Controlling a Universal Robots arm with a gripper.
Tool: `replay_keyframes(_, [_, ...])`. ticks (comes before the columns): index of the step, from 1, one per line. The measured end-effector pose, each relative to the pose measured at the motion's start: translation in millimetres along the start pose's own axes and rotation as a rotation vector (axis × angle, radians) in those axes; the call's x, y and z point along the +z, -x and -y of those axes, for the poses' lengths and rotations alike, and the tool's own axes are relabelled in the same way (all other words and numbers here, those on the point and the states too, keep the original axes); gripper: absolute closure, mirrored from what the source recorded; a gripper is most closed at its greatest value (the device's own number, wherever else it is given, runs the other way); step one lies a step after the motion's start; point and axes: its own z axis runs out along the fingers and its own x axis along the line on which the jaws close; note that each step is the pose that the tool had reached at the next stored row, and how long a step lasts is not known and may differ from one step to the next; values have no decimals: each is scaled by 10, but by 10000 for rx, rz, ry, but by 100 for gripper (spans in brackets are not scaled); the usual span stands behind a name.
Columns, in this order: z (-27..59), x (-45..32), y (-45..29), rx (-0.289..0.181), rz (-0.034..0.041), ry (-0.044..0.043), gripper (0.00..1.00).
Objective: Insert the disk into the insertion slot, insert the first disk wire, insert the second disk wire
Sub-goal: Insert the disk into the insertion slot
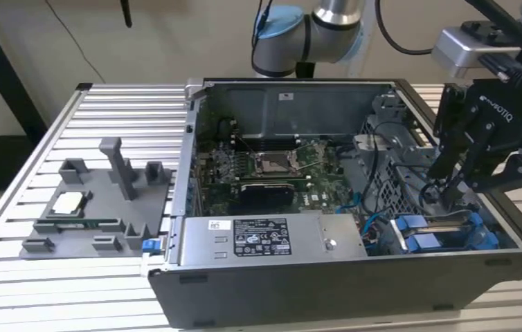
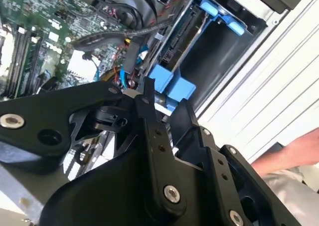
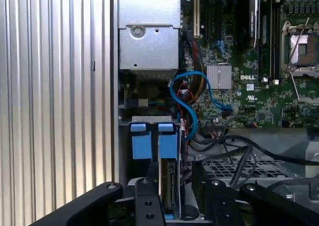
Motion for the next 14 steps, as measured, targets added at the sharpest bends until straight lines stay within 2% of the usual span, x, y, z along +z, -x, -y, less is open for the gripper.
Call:
replay_keyframes(3, [0,-1,9,-37,540,-6,60])
replay_keyframes(4, [0,-1,11,-62,650,-38,60])
replay_keyframes(6, [1,-1,14,-139,767,-197,60])
replay_keyframes(10, [0,0,18,-319,961,-599,60])
replay_keyframes(13, [-1,2,26,-495,993,-798,60])
replay_keyframes(14, [0,2,27,-566,1001,-810,60])
